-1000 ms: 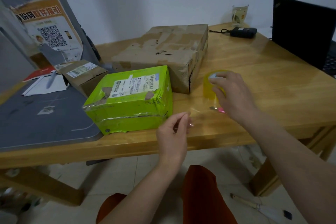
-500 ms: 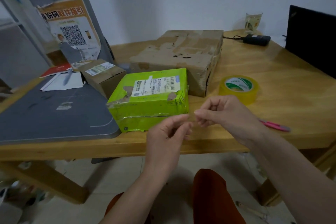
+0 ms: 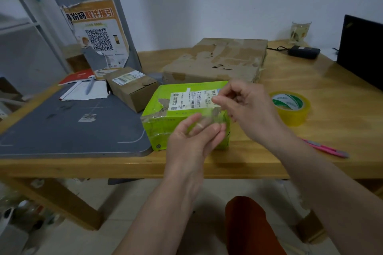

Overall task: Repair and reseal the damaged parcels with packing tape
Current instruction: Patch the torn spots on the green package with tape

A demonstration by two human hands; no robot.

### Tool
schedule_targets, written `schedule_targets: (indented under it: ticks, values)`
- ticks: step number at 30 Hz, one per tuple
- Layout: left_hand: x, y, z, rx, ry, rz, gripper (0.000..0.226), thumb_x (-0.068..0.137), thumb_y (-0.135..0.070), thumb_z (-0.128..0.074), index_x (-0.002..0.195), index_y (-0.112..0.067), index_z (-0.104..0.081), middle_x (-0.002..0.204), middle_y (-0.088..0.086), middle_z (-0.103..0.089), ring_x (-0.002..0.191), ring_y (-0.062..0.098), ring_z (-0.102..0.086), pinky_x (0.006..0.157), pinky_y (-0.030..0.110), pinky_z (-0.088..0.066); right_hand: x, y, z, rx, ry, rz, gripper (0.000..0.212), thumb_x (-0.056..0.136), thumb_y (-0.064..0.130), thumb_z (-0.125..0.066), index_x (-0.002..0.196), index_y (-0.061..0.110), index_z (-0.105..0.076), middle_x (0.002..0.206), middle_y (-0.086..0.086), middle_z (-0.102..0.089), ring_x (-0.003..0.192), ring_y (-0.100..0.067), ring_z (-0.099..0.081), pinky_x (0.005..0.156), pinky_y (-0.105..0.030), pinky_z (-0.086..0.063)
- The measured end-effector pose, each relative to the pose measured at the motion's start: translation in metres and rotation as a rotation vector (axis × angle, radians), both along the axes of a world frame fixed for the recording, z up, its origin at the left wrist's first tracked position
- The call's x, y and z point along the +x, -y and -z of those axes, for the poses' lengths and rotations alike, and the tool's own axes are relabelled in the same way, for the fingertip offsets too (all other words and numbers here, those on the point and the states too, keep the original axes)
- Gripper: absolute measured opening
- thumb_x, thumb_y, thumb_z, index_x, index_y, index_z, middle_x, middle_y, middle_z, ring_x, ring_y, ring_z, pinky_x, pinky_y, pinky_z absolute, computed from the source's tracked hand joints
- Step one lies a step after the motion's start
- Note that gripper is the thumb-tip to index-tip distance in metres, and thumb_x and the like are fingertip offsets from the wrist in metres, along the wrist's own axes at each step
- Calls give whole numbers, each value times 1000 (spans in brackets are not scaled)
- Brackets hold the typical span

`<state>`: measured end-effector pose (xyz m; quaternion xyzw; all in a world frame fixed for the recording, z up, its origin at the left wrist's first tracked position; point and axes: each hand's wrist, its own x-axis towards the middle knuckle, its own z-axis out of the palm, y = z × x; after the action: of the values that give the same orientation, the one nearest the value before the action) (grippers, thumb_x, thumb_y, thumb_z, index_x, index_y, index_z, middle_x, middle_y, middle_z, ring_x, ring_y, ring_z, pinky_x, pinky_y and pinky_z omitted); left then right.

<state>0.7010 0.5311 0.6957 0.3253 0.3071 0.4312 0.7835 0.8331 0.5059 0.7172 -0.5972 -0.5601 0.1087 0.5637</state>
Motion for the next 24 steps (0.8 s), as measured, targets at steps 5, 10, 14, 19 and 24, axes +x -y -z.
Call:
schedule_targets:
  ticks: [5,10,14,19,24]
  values:
    - [15,-1,2,-139,52,-90,9,83,4,-68,91,5,-64,78,16,-71,68,22,-73,62,24,-60,8,-18,-5,-41,113,-9,13,84,16,-71,74,9,-66,62,6,-58,58,-3,-49,55,-14,-40]
    - [27,-1,1,-405,17,-85,10,82,-11,-74,84,-6,-65,99,15,-67,77,21,-67,72,35,-60,19,-32,2,-101,163,-19,12,83,15,-72,73,11,-66,61,11,-56,54,2,-50,54,-11,-38]
    - [33,-1,9,-505,-1,-54,14,79,-18,-78,77,-9,-67,65,3,-68,69,13,-60,58,23,-57,22,-35,3,-124,189,-34,13,83,15,-73,72,12,-65,58,12,-53,51,2,-48,52,-10,-36]
    - [42,-5,13,-485,-33,-47,13,80,-20,-78,76,-11,-69,59,-3,-68,46,3,-56,43,14,-48,30,-42,3,-156,220,-26,14,83,13,-73,72,14,-64,54,15,-48,49,6,-47,51,-8,-33]
    - [45,-10,19,-444,-87,-54,12,79,-20,-79,79,-11,-71,63,-2,-68,43,2,-54,40,14,-44,34,-49,14,-206,378,30,11,84,17,-71,78,10,-66,66,16,-49,65,4,-47,60,-12,-33]
